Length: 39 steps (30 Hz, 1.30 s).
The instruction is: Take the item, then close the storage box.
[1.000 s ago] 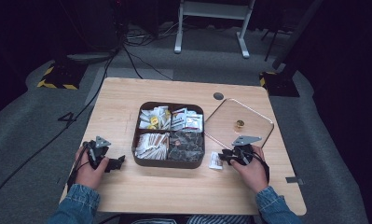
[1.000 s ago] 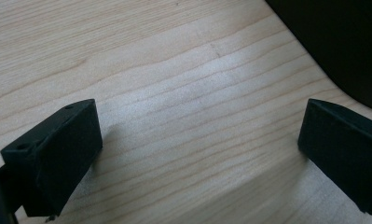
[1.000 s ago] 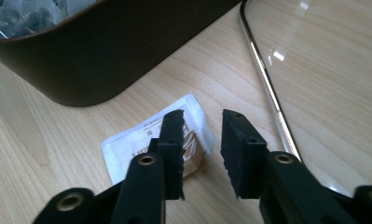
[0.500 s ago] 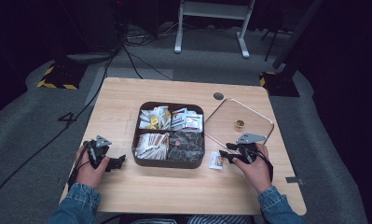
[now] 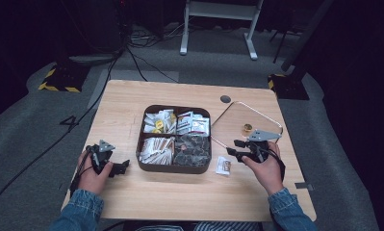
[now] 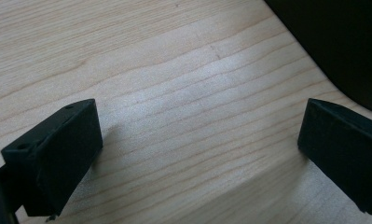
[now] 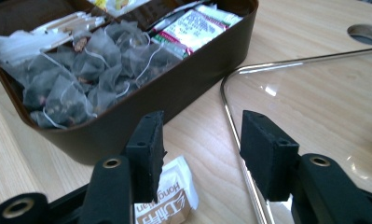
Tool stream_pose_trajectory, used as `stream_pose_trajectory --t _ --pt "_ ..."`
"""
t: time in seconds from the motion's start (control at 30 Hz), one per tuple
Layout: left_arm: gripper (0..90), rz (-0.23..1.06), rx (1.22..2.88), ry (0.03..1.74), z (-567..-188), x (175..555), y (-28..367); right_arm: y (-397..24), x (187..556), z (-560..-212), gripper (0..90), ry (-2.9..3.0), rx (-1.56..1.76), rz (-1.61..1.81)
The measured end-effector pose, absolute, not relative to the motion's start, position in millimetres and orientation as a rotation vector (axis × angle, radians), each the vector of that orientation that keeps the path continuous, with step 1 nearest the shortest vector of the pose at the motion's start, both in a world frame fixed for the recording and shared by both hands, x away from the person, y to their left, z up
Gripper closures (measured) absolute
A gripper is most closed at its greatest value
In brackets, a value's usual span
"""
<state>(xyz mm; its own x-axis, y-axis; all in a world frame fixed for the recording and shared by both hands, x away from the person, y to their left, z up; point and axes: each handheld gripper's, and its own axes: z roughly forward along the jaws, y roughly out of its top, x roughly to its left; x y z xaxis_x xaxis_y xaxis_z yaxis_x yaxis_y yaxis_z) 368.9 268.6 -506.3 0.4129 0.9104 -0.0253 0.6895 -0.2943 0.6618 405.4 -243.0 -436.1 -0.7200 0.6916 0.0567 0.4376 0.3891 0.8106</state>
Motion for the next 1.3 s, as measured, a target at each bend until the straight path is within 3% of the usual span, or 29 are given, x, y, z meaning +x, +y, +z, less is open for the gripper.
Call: stream_pose_trajectory --t 0.5,1.3 --pt "0.1 0.482 2.075 1.353 -506.4 368.7 268.6 -255.9 431.3 -408.0 43.7 2.274 1.078 1.196" --pt "0.1 0.486 2.071 1.362 -506.4 364.6 269.0 -297.8 499.5 -455.7 41.4 2.148 1.406 1.092"
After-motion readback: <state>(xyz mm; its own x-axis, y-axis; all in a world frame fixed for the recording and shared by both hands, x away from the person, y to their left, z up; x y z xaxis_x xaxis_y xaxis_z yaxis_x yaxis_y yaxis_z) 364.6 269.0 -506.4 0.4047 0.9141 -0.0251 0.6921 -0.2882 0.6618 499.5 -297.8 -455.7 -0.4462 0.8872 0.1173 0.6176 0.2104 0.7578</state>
